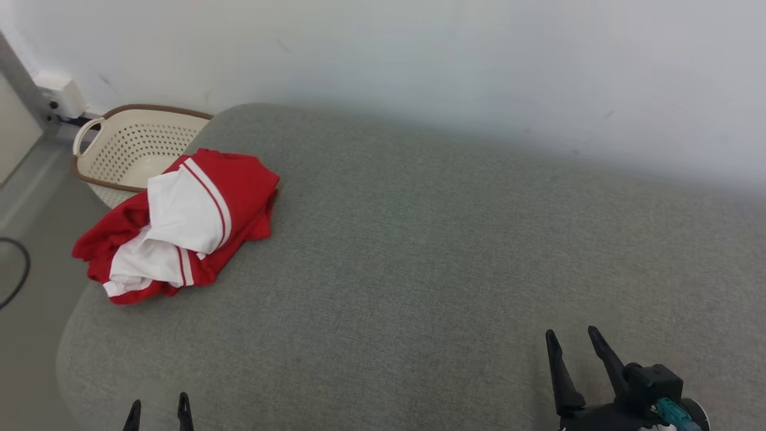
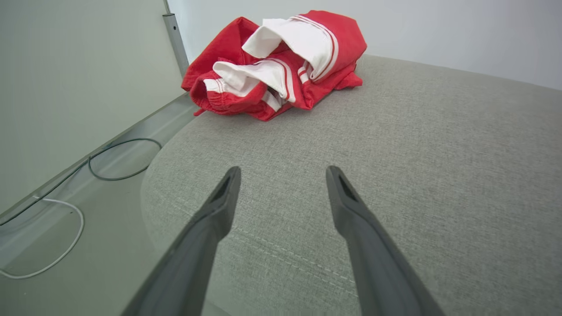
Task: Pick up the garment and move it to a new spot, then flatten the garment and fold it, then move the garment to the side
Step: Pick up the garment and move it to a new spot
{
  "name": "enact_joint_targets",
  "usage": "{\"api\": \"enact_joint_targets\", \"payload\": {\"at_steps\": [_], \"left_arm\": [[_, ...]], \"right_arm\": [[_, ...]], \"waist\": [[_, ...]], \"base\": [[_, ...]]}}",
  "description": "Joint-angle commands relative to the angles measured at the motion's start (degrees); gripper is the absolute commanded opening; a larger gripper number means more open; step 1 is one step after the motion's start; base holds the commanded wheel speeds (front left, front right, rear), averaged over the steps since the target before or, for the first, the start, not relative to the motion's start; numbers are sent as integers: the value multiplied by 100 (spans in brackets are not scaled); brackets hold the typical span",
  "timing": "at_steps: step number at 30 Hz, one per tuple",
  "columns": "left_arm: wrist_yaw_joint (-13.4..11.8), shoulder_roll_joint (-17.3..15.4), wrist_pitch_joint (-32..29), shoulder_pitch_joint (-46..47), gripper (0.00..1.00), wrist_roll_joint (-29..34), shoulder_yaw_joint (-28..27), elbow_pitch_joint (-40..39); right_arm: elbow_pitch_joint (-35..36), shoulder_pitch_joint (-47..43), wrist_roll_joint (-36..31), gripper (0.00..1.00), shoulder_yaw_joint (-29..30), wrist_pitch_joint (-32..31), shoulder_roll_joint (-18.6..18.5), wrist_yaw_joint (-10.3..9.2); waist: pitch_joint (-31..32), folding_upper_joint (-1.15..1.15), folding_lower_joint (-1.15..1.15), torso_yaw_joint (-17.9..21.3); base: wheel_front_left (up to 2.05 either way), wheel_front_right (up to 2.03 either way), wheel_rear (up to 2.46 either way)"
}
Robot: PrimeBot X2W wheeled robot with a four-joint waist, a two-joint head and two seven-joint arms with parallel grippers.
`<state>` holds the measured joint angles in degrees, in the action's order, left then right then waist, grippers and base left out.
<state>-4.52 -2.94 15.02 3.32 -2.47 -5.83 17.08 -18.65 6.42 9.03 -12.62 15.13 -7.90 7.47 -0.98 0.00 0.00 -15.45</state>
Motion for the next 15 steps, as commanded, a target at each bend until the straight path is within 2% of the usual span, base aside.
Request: {"api": "enact_joint_targets", "payload": {"at_steps": [1,5,15], "left_arm": [[28,-3,24,-19,100,-5,-16,35],[-1,0,25,-13,100,-3,-42,-33],[178,2,24,62,100,-194,-128,65]], "right_arm": [[-72,50,9,100,-17,2,14,4],[-156,130,6,100,-42,3,22,4],[-145,138,230,100,24,3,35,4]], "waist": [[-66,0,0,-257],[-93,0,0,-426],[-145,0,0,-682]], "base": [[0,0,0],[0,0,0],[0,0,0]]}}
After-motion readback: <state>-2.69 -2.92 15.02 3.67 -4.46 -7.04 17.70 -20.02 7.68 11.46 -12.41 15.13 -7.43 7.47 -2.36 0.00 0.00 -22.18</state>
